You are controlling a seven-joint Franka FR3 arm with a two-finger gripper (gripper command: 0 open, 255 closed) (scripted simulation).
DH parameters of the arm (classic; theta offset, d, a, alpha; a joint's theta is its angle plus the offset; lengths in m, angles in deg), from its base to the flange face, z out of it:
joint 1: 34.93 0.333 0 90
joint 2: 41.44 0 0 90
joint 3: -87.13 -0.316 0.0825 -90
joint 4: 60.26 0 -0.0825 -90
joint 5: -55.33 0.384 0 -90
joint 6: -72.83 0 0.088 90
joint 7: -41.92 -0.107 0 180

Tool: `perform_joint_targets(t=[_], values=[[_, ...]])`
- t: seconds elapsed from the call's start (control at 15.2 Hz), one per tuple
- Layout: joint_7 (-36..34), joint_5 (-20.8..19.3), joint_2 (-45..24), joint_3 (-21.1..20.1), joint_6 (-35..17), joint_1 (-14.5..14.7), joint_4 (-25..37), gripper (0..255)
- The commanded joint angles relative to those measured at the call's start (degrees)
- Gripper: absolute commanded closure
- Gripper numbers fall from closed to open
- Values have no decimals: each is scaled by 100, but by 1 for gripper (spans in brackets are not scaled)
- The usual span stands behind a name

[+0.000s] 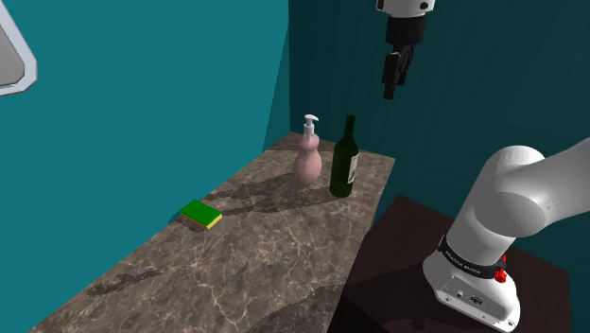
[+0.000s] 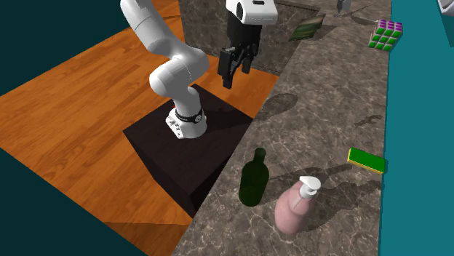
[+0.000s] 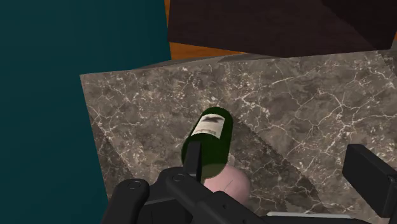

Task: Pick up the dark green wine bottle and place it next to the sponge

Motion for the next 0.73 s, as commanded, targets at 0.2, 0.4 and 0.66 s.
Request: perform_joint_targets(t=[0.2, 0.4, 0.66], values=[[204, -32, -280, 278, -628, -19, -215, 0], [419, -35, -639, 555, -1252, -26, -353, 0], [737, 32, -1232, 915, -2061, -11, -414, 0]])
